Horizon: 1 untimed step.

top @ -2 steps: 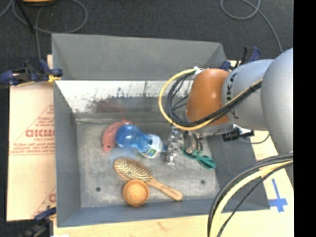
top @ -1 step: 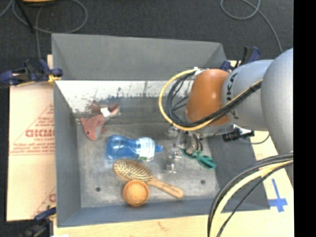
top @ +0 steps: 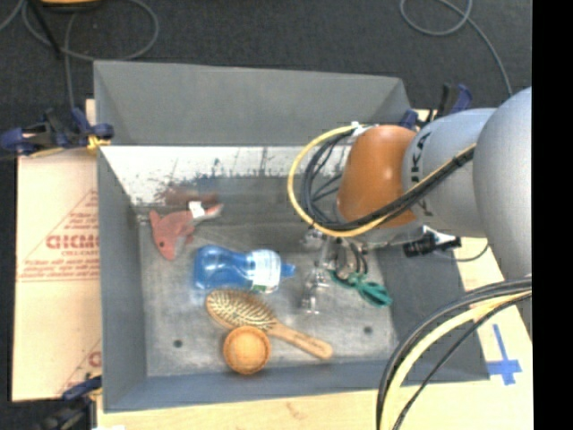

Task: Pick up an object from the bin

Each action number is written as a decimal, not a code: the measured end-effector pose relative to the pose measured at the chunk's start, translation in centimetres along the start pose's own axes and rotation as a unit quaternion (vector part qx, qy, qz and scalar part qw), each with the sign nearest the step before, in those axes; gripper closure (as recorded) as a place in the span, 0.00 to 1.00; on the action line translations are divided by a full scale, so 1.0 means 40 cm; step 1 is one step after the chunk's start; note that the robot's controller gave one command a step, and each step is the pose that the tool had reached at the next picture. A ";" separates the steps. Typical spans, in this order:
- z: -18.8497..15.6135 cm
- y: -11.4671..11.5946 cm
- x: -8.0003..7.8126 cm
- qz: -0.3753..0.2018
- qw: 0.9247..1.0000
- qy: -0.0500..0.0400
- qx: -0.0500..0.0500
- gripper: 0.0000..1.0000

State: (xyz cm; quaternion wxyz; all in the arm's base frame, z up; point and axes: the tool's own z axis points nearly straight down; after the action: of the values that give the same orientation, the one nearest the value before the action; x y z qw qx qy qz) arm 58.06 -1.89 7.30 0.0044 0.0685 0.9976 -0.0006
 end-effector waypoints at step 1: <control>-0.016 0.124 0.058 0.010 1.000 0.003 0.000 0.00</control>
Offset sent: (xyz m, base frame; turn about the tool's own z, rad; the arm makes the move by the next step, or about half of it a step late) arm 0.0066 0.0745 -0.0030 0.1060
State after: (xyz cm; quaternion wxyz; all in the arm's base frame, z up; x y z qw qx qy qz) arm 56.44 3.35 7.90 0.0016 0.0787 0.9969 -0.0001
